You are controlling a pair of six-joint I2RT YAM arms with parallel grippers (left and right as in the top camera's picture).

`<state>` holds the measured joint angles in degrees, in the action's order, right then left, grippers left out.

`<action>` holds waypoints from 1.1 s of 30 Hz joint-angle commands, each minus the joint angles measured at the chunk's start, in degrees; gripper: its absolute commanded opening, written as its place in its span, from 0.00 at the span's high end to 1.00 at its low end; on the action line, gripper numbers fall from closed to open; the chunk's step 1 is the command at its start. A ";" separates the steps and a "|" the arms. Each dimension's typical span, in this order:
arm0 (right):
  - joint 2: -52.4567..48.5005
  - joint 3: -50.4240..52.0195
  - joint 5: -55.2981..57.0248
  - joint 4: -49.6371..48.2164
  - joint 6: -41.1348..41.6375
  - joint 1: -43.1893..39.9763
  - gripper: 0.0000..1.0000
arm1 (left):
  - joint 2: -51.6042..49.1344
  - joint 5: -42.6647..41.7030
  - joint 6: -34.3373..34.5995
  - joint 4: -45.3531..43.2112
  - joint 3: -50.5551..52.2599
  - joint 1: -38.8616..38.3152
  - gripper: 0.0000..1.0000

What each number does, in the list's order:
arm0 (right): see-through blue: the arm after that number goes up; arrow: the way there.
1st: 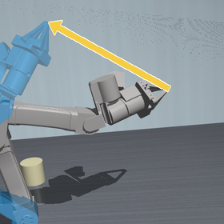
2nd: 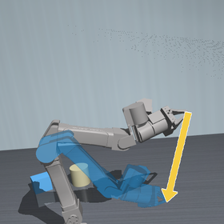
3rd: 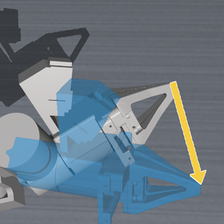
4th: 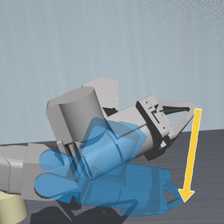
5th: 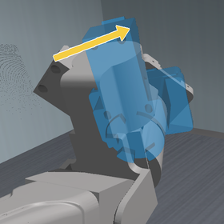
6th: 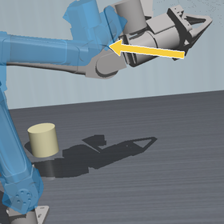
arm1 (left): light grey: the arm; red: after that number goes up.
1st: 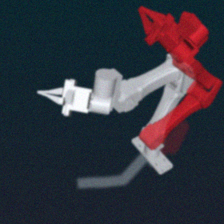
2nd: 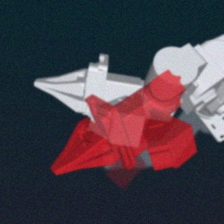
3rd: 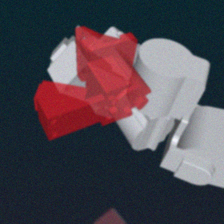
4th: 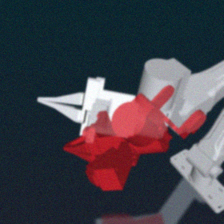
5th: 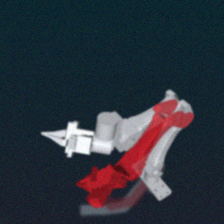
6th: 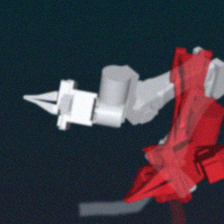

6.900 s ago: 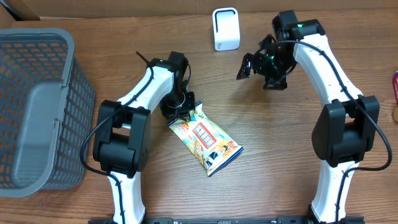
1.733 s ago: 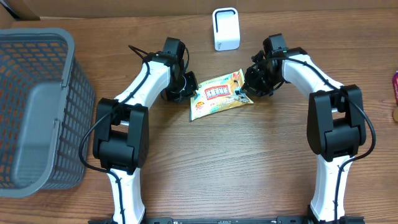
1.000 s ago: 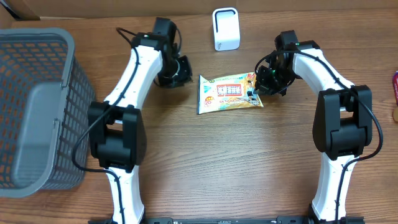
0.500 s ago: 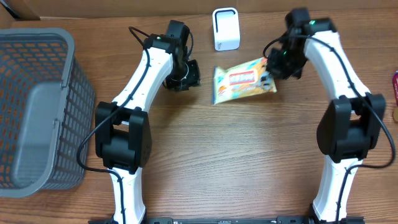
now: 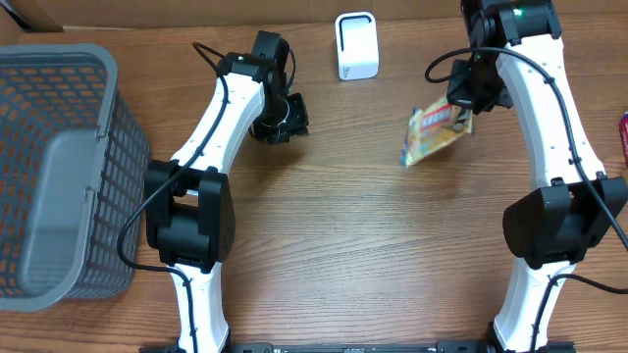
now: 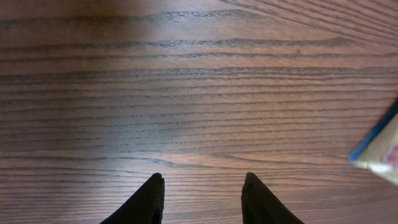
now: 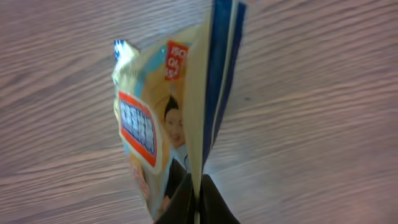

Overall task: Scan the item barcode
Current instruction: 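Lift the snack bag with the right gripper toward the scanner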

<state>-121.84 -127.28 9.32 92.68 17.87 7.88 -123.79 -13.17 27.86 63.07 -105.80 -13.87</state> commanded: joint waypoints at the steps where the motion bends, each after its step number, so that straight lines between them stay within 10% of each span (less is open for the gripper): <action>1: 1.09 -1.73 5.79 0.31 0.20 0.11 0.96 | -0.61 1.77 -1.07 0.28 0.11 0.02 0.66; 33: -4.42 -3.21 -2.51 -3.91 -4.46 8.35 0.96 | -0.61 1.77 -1.09 1.07 0.11 0.02 0.62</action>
<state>-125.78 -130.78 10.33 89.52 13.50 13.58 -123.79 -12.10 27.86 63.90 -105.80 -13.87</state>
